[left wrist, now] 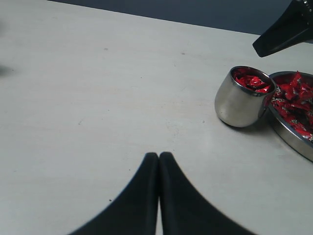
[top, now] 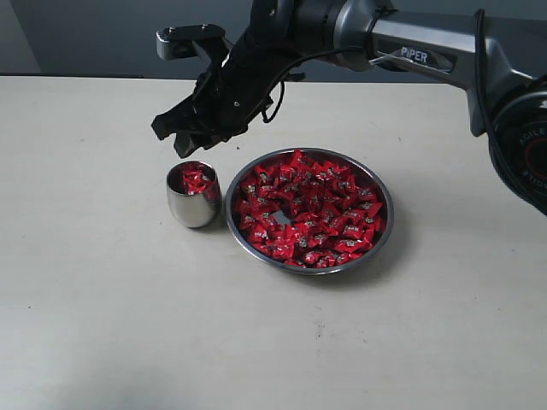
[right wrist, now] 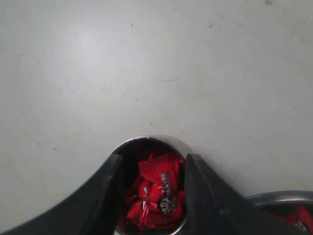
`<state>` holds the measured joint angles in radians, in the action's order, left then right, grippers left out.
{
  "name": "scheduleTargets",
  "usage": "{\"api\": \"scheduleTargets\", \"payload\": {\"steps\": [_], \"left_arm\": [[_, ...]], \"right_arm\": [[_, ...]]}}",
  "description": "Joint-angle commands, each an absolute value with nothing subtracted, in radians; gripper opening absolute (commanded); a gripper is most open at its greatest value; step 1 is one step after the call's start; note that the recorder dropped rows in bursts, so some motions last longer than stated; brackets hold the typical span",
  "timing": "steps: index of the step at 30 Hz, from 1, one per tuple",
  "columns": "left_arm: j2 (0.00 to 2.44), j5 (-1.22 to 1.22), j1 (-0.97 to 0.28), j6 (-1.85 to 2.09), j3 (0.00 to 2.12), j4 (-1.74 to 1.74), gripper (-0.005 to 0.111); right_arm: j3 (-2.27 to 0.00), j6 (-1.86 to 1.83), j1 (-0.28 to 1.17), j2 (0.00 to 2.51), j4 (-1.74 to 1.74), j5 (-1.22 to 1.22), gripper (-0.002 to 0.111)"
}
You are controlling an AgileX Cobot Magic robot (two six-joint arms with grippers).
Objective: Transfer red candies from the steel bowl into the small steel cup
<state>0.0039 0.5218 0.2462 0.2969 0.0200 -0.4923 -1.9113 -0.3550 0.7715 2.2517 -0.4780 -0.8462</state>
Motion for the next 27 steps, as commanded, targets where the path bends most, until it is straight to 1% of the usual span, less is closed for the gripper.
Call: {"api": "scheduleTargets", "payload": {"steps": [1,27], "left_arm": [[0.000,0.522,0.248,0.295,0.018,-0.493,0.000],[0.000,0.517,0.248,0.295,0.018,-0.493,0.000]], "right_arm": [[-1.919,-0.357,0.769,2.238,-0.482,-0.841,0.040],[-1.919,-0.357,0.769,2.238,-0.482,-0.823,0.040]]}}
